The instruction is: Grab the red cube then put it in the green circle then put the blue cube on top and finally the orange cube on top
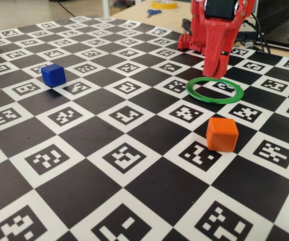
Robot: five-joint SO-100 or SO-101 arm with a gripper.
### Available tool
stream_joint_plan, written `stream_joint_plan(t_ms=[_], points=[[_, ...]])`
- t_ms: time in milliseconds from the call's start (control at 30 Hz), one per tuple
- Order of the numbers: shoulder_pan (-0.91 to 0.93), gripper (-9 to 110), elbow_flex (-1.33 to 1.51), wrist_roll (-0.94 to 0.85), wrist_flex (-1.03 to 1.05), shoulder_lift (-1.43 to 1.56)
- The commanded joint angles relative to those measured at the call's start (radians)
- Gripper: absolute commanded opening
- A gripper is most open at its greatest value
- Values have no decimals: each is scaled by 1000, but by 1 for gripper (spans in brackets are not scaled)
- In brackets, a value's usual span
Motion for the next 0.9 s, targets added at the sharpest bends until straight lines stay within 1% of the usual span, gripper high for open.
stream_joint_plan(t_ms=[0, 233, 533, 867], points=[[12, 10, 5, -9, -11, 15], [0, 10, 28, -8, -34, 5], [-64, 11, 26, 21, -44, -8], [-67, 10, 32, 26, -72, -35]])
